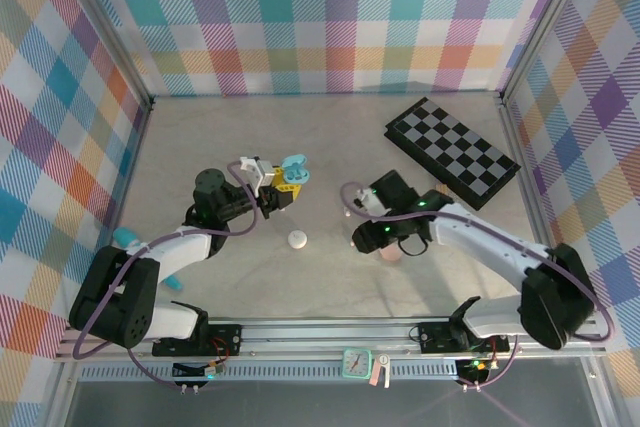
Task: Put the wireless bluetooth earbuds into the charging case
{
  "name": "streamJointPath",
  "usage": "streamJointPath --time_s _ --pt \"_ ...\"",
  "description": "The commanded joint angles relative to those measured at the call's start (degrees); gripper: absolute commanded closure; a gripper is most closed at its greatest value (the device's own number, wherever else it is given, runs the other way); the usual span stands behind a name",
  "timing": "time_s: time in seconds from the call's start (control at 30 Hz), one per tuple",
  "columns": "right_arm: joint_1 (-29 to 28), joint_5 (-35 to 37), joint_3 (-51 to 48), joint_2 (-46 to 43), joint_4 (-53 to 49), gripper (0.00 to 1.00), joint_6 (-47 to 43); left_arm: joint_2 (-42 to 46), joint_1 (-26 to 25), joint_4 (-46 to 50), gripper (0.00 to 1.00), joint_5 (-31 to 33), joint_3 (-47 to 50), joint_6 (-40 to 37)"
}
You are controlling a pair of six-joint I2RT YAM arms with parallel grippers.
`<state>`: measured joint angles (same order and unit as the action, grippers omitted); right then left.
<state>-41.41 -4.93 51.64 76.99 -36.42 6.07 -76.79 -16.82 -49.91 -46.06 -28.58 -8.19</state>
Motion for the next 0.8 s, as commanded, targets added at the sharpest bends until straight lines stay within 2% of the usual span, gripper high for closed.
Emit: streamJointPath --time_s 0.0,0.27,0.63,0.77 --pt "-4.3 10.1 3.4 4.5 -2.7 0.49 -1.6 0.0 1.3 -4.8 0.65 -2.0 1.2 1.5" --pt "-11.1 20.4 9.4 16.9 -6.8 0.55 -3.3 -0.1 2.1 -6.3 0.66 -2.3 1.0 2.5" --pt "-12.1 24.7 12.9 23.9 -8.4 0.6 -5.5 1.1 2.8 -4.5 0.66 -1.6 1.2 1.8" --pt "-12.2 24.3 13.3 25.0 -7.9 0.61 -6.2 1.2 3.2 -4.5 0.66 -1.5 1.2 1.9"
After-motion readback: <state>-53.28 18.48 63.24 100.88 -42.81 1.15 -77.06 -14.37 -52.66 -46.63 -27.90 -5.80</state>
